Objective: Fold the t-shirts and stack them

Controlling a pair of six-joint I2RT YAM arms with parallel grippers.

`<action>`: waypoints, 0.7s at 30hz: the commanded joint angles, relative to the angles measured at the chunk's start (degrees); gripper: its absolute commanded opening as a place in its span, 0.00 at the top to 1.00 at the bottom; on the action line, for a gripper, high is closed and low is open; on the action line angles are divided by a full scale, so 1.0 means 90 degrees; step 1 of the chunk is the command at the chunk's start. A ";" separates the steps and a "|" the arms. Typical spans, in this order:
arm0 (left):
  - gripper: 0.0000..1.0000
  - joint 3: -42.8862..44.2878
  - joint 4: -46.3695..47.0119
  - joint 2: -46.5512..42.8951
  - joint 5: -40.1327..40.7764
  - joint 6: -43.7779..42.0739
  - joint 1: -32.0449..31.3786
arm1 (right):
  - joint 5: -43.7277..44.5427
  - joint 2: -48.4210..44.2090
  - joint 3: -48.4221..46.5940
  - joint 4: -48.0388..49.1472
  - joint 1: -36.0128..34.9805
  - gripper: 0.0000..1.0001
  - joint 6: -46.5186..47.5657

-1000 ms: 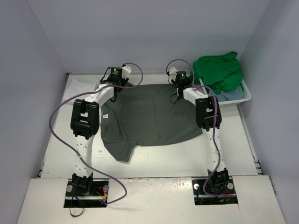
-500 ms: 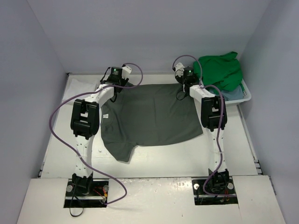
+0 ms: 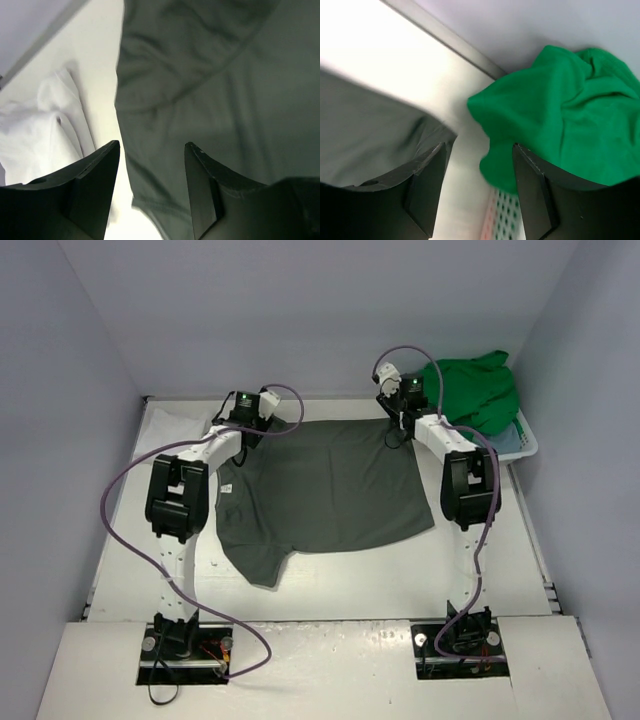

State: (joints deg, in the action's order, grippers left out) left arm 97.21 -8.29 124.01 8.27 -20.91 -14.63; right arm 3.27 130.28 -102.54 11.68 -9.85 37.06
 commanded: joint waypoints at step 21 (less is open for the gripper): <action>0.51 -0.5106 -0.1334 -0.6004 -0.0646 -0.0812 -0.1596 | -0.2531 -0.4894 0.5142 -0.3906 -0.0205 0.56 0.1605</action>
State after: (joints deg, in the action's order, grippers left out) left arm 53.63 -18.87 75.57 1.02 -25.87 -26.72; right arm -17.12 90.72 -58.57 -20.88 -11.49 47.40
